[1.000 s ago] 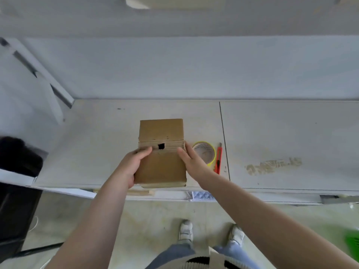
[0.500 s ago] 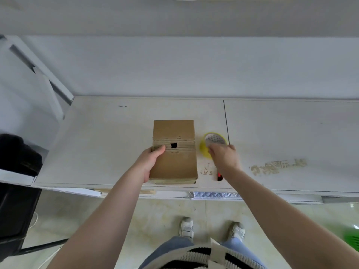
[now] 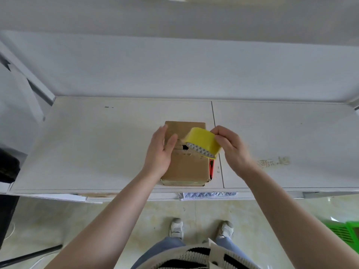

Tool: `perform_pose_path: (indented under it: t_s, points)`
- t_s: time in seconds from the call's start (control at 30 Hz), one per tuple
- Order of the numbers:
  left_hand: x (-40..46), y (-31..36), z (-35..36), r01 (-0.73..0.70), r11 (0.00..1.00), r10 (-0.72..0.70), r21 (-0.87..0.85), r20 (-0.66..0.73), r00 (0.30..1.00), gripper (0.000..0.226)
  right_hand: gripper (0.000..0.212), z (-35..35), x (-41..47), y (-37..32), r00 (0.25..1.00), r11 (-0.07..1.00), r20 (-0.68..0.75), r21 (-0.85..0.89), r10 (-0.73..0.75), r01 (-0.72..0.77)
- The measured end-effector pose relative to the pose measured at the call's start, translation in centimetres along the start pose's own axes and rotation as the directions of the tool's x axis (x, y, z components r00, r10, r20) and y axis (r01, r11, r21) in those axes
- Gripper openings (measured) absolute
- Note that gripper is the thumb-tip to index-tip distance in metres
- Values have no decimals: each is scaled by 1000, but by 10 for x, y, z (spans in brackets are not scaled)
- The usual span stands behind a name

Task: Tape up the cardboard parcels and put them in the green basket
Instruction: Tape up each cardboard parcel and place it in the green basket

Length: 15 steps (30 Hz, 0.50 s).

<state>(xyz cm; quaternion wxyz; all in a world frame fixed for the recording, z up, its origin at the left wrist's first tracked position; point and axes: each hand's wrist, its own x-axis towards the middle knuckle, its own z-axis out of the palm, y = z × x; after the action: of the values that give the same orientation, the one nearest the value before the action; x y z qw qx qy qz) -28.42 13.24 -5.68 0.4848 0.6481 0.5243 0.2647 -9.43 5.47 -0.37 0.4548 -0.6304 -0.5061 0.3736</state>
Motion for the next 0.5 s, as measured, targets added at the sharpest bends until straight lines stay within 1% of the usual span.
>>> perform_pose_path:
  t_s: [0.03,0.1,0.17,0.2,0.27,0.33,0.4,0.47,0.5]
  points:
    - [-1,7,-2,-27,995,31,-98,44,999,70,22,2,-3,-1,999,1000,33,13,-10,10]
    - [-3,19,-2,31,973,7,-227,164,986,66,21,6,-7,-1,997,999,69,26,-26,24]
    - [-4,24,-1,110,946,-45,-304,216,975,42,21,8,-9,1,997,999,68,22,-41,40]
    - [-5,25,0,138,928,-67,-346,210,975,29,21,8,-9,2,997,999,62,21,-51,50]
    - [-7,26,-1,192,881,-120,-433,187,975,16,21,8,-9,4,995,997,59,23,-76,75]
    - [-9,27,-1,202,868,-152,-454,144,978,16,19,10,-8,6,992,996,89,8,-87,87]
    - [-10,30,0,186,892,-165,-412,86,983,21,11,14,-6,9,990,994,129,-78,-64,75]
    - [-12,34,0,189,894,-177,-406,67,982,23,10,15,-5,10,990,984,130,-158,-61,81]
    - [-13,35,-1,198,881,-186,-431,70,980,20,10,15,-5,10,989,983,123,-159,-77,96]
